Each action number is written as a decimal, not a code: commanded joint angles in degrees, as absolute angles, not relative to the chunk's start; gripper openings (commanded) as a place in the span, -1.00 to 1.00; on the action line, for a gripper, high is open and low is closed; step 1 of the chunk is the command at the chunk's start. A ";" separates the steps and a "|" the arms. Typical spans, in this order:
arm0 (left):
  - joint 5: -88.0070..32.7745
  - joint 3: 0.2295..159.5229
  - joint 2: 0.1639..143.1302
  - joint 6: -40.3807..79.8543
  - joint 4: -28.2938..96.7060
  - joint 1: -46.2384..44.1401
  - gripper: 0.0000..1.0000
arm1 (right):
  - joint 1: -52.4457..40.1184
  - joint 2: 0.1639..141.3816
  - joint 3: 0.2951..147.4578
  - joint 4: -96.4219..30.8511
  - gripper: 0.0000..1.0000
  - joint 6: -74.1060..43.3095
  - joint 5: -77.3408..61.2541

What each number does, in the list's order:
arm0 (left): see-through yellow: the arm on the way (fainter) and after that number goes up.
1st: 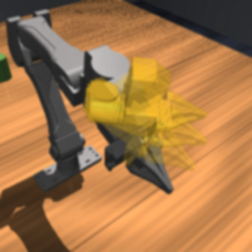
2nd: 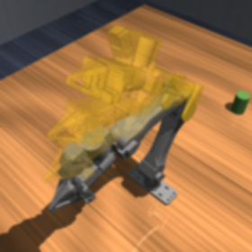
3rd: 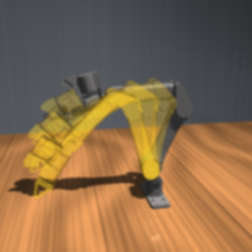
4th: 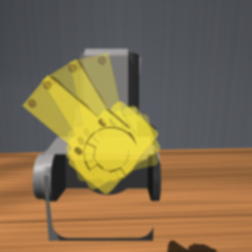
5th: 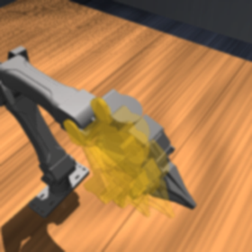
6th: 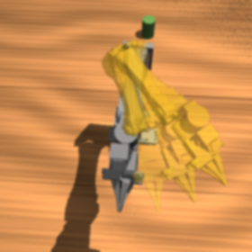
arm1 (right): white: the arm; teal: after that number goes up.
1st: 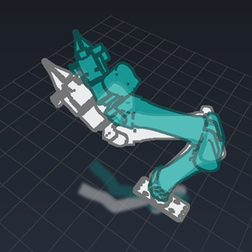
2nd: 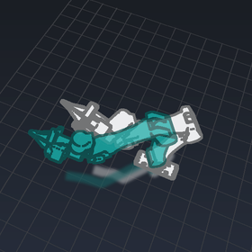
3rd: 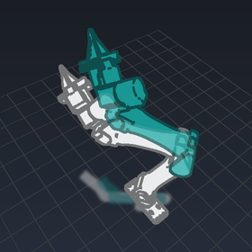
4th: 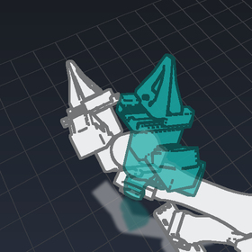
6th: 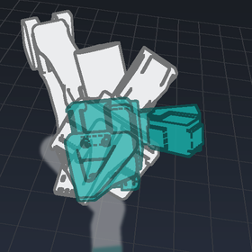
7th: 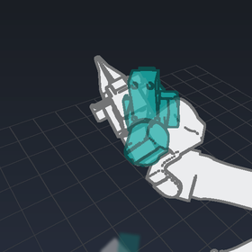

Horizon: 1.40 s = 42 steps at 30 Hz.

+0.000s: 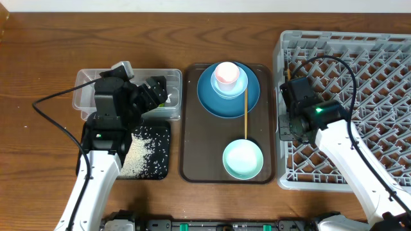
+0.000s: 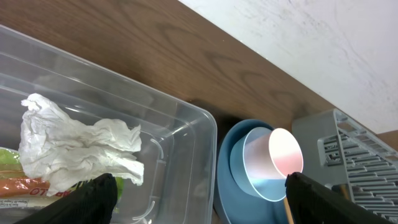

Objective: Sort waste into correct bins and load items into the dishwasher rack
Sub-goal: 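Return the right gripper to the plate and grasp the second chopstick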

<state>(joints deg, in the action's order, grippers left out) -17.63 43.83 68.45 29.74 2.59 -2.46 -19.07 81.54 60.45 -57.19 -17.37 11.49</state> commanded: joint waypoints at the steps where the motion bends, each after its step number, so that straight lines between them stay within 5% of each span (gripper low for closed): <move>1: -17.23 43.77 68.05 28.95 2.55 -2.44 0.78 | -18.65 81.76 61.04 -57.25 -0.77 -17.10 12.03; 17: -17.23 43.77 68.05 28.97 2.55 -2.44 0.79 | -18.72 81.76 61.04 -57.04 -0.69 -18.06 10.68; 25: -17.23 43.79 68.05 28.95 2.55 -2.44 0.78 | -18.70 81.76 61.04 -51.79 -0.60 -18.41 -8.12; 28: -17.23 43.79 68.05 28.95 2.55 -2.44 0.78 | -18.79 81.76 61.04 -48.01 -0.15 -18.41 -17.08; 32: -17.23 43.77 68.05 28.95 2.55 -2.44 0.78 | -18.81 81.76 61.04 -44.60 0.98 -18.41 -26.55; 38: -17.23 43.77 68.05 28.95 2.55 -2.44 0.78 | -18.90 81.76 61.04 -41.06 0.94 -18.41 -30.04; 42: -17.23 43.77 68.05 28.95 2.55 -2.44 0.79 | -19.51 81.78 61.01 -40.25 -0.15 -20.88 -27.18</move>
